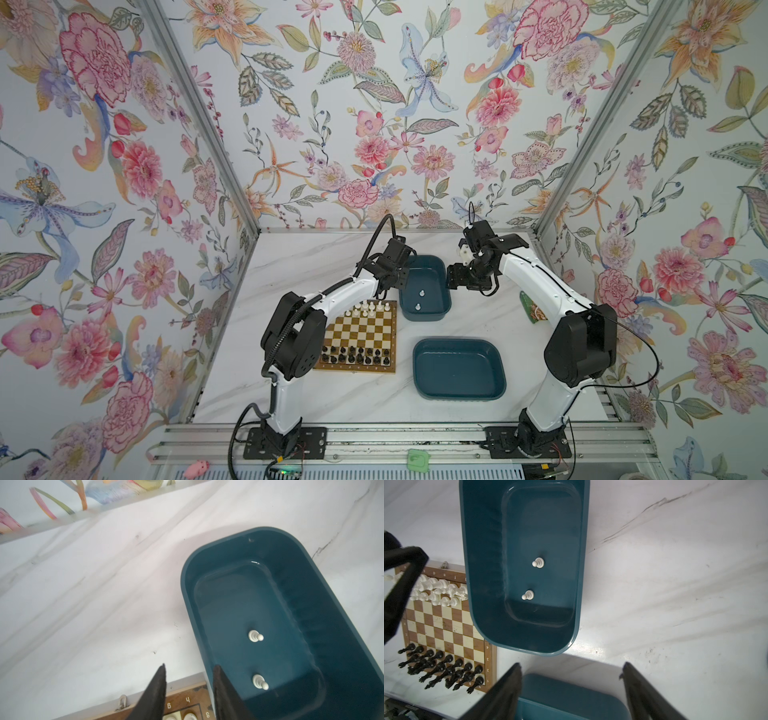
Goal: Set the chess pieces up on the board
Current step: 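Raise the left gripper off the board while the right gripper moves over the farther tub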
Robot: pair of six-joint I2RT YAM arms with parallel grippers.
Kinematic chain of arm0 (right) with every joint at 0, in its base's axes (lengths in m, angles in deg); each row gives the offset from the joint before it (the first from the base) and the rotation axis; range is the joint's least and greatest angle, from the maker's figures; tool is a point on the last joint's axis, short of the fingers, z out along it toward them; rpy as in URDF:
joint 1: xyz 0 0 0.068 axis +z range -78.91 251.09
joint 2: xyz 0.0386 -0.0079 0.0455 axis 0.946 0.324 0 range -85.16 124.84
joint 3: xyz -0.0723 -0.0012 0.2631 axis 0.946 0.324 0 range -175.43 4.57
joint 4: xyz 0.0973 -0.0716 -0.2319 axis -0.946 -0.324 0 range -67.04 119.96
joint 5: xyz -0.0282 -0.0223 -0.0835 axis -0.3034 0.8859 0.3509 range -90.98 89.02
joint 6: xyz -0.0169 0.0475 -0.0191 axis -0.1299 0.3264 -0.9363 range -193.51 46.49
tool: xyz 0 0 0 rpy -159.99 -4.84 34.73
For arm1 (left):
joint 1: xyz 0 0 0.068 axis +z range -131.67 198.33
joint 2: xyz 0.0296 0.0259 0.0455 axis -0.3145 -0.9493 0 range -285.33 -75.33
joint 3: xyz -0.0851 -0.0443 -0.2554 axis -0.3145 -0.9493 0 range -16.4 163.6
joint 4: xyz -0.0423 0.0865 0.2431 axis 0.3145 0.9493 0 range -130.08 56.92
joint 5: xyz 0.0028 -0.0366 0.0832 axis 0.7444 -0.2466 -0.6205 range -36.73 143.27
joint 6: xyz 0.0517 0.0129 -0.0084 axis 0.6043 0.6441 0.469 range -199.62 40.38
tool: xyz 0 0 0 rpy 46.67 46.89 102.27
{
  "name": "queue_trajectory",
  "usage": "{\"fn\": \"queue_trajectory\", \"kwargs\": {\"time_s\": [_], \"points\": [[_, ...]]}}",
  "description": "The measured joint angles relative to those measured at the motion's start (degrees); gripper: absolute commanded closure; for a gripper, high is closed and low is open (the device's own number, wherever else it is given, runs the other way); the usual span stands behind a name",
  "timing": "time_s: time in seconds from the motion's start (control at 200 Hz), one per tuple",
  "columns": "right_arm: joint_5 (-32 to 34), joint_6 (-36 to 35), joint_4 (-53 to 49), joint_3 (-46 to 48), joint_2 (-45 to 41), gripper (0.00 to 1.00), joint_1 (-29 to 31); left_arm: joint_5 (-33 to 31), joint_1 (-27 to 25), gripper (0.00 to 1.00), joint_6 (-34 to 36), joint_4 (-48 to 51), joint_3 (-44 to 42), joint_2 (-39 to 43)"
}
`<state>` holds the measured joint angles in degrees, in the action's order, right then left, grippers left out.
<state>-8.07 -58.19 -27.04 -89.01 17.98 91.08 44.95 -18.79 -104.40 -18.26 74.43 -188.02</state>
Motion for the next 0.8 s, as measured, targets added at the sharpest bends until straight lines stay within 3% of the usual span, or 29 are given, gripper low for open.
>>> {"fn": "queue_trajectory", "kwargs": {"time_s": [0.065, 0.17, 0.49, 0.801], "points": [[0.0, -0.2, -0.1, -1.0, 1.0, 0.65, 0.1, -0.5, 0.7, 0.46, 0.2, -0.1, 0.3, 0.9], [-0.3, -1.0, -0.1, -3.2, 3.0, 0.72, 0.5, -1.2, 2.7, 0.4, 0.3, -1.1, 0.3, 3.5], [-1.6, -1.2, -0.3, -10.6, 10.4, 0.68, 2.7, -3.5, 11.7, 0.32, 0.2, -13.8, -9.9, 18.8], [-3.0, -1.2, -0.3, -16.7, 18.6, 0.69, 4.4, -4.6, 12.3, 0.32, 2.1, -20.3, -16.9, 19.9]]}}
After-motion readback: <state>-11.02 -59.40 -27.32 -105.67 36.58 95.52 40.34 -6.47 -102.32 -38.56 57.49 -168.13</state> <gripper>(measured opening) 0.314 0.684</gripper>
